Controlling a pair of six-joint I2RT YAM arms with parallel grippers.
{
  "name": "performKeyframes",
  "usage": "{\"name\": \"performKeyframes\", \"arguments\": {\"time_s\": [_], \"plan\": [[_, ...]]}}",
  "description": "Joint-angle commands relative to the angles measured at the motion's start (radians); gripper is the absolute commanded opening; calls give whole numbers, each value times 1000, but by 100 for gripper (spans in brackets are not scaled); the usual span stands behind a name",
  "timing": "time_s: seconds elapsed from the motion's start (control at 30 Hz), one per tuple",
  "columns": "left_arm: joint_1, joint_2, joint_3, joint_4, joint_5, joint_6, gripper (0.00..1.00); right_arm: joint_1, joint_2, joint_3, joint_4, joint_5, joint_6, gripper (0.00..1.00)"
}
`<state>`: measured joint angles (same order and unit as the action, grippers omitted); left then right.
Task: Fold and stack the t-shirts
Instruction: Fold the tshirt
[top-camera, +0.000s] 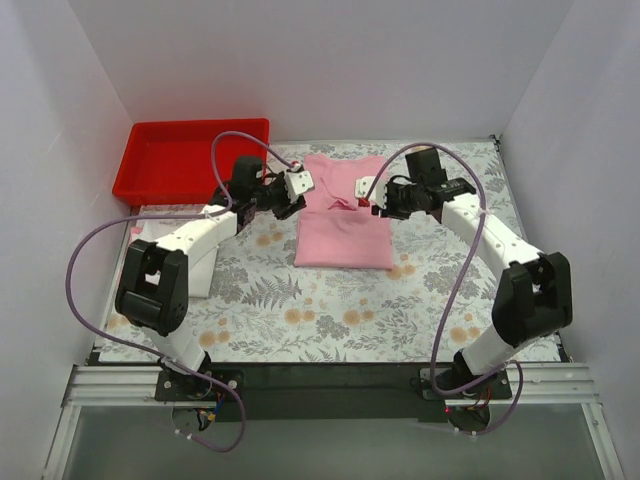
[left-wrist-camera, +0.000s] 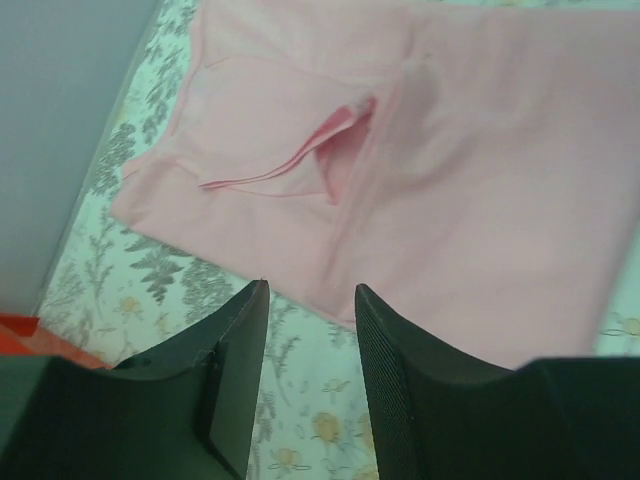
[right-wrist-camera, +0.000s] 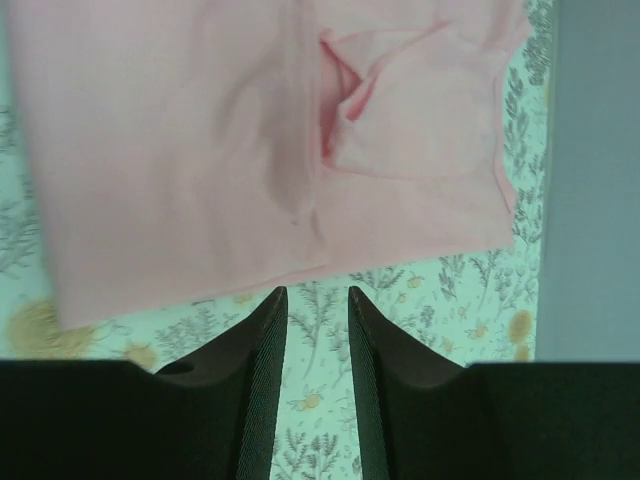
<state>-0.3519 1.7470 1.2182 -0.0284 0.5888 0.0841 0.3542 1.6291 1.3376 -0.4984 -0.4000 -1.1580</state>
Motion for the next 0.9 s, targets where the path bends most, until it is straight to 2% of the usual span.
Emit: {"name": "performKeyframes", "arguments": {"time_s": [0.0, 0.13, 0.3, 0.57, 0.87], "plan": [[-48, -96, -133, -116, 106, 12, 39, 61, -72, -150, -62, -36, -12, 36], [-82, -127, -239, -99, 88, 40, 42, 98, -107, -263, -58, -23, -17, 36], [-119, -118, -292, -59, 56, 69, 45, 115, -71, -343, -13, -20, -12, 36], [-128, -53, -310, -53, 25, 157, 46, 114, 6, -382, 54, 24, -31, 37], [-128, -64, -396, -57, -18, 242, 43, 114, 28, -416, 78, 47, -42, 34]]}}
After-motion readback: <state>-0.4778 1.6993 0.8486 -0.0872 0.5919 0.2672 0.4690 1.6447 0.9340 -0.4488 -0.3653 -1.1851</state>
